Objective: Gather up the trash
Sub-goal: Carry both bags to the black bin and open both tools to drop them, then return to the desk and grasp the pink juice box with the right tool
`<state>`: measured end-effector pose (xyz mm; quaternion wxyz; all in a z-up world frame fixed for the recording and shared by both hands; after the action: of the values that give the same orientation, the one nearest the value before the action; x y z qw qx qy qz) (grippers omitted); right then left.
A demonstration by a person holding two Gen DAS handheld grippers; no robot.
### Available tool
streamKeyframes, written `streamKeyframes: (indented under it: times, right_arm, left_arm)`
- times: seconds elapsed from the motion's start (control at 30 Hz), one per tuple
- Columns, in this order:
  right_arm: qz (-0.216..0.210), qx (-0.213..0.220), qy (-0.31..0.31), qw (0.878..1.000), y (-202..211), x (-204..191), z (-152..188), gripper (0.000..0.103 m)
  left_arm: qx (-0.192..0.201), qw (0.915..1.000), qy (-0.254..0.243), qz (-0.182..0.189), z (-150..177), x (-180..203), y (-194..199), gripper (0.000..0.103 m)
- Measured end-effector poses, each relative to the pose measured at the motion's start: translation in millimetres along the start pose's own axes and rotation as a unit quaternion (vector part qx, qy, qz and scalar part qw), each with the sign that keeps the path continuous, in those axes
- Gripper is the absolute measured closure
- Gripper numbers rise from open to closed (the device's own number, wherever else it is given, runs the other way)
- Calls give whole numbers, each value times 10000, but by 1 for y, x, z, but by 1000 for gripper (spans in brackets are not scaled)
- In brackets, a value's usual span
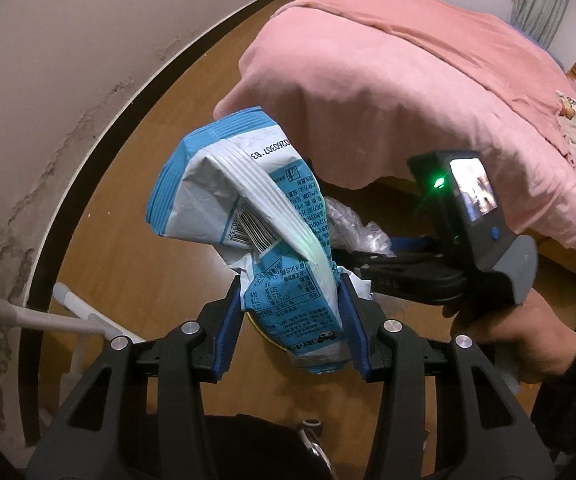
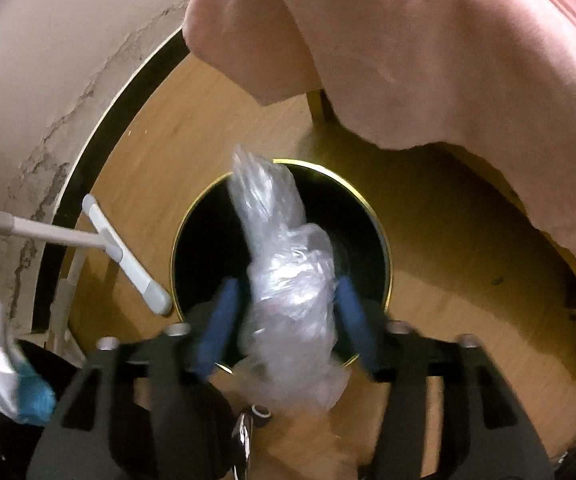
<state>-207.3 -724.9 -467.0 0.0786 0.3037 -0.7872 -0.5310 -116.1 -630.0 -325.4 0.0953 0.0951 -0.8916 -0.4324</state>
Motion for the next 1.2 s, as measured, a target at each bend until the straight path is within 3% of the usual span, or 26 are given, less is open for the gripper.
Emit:
streamKeyframes:
  times: [0.3, 0.6, 0.73, 0.87, 1.0, 1.07, 1.2]
  right_arm:
    - [5, 281, -341, 9990, 25, 16, -14, 37]
    - [81, 871, -805, 9929, 79, 45, -48, 35]
    - [17, 1079, -824, 9907, 105, 40, -61, 34]
    - [-86, 1252, -604, 9902, 134, 14, -71, 33]
    - [-354, 1582, -97, 9867, 183, -43, -87, 33]
    - [-613, 1898, 310, 9794, 219, -88, -95, 33]
    - [-1490, 2383, 1064, 9538, 288, -197, -95, 28]
  left_arm:
    - [-193, 9997, -43, 145, 7, 6, -17, 56]
    - [-99, 9994, -307, 135, -2, 19, -18, 24]
    - [29, 9993, -342, 142, -9, 19, 4, 23]
    - [449, 9980, -430, 84, -24, 17, 65, 18]
    - [932, 9946, -428, -170, -34, 0, 144, 12]
    - [1112, 9928, -247, -364, -31, -22, 189, 11]
    - [1664, 9786, 283, -1180, -9, -93, 293, 9]
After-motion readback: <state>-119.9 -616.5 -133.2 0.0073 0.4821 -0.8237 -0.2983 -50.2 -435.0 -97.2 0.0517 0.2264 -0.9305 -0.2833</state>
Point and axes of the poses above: each gripper's, at about its wrist camera, not at the fingertips, and y roughly against the way its jaws point, x to its right, z to its underside, the point moved 9 cm from there along -y, roughly the way its jaws point, and after that the axes turned 14 degrees about x, right-handed, at the moved point
